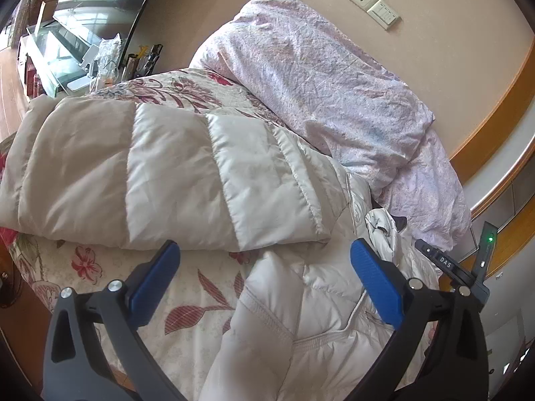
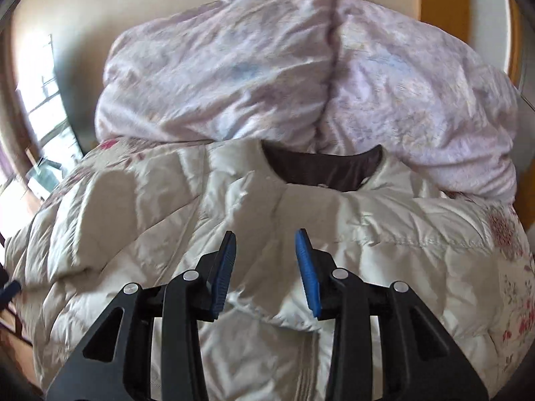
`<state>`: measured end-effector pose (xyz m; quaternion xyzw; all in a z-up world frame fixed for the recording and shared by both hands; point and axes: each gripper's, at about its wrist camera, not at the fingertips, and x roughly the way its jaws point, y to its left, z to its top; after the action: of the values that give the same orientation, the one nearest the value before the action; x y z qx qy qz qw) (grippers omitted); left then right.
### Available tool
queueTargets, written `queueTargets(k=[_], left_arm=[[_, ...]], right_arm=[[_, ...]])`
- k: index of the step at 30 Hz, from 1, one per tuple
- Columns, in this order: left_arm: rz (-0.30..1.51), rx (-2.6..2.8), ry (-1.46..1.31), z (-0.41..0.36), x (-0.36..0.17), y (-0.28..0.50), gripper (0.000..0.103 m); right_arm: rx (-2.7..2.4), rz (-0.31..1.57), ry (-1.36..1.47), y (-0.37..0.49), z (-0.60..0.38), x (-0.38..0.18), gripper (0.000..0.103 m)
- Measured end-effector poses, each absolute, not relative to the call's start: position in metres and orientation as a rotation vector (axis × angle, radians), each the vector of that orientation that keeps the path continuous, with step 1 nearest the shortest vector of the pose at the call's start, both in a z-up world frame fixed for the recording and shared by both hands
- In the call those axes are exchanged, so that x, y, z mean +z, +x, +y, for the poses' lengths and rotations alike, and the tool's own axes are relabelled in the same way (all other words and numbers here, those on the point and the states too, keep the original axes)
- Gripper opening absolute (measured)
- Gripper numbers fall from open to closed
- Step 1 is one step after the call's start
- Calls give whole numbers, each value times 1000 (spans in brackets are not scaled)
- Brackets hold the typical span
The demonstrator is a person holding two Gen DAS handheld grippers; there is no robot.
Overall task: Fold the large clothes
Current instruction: 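Open the right tool and release the sleeve near the collar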
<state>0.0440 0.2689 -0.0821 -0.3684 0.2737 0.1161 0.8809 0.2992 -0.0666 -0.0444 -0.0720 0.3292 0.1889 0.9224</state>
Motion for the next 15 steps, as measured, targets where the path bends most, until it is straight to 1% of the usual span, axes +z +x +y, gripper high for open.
queueTargets(k=[3,5,8,10,13,15], left_arm=[[571,260,-790,273,-87,38,101],[570,269,-822,277,-92,35,101],[579,281,-881,285,-101,33,101],[583,294,-934,291,-109,31,101],[563,318,-1036,302,-119,24,100],[546,335,-1086,308,-124,21,98]], right_arm=[[372,758,-168,322,-52,-70,38],[356,837,-258,331,-32,-98,38],[293,776,-375,325,-14,-110,38],[298,797,-351,325,-17,-106,38],[345,858,-228,326,-34,-95,39],[376,889,-149,323,-47,-88,47]])
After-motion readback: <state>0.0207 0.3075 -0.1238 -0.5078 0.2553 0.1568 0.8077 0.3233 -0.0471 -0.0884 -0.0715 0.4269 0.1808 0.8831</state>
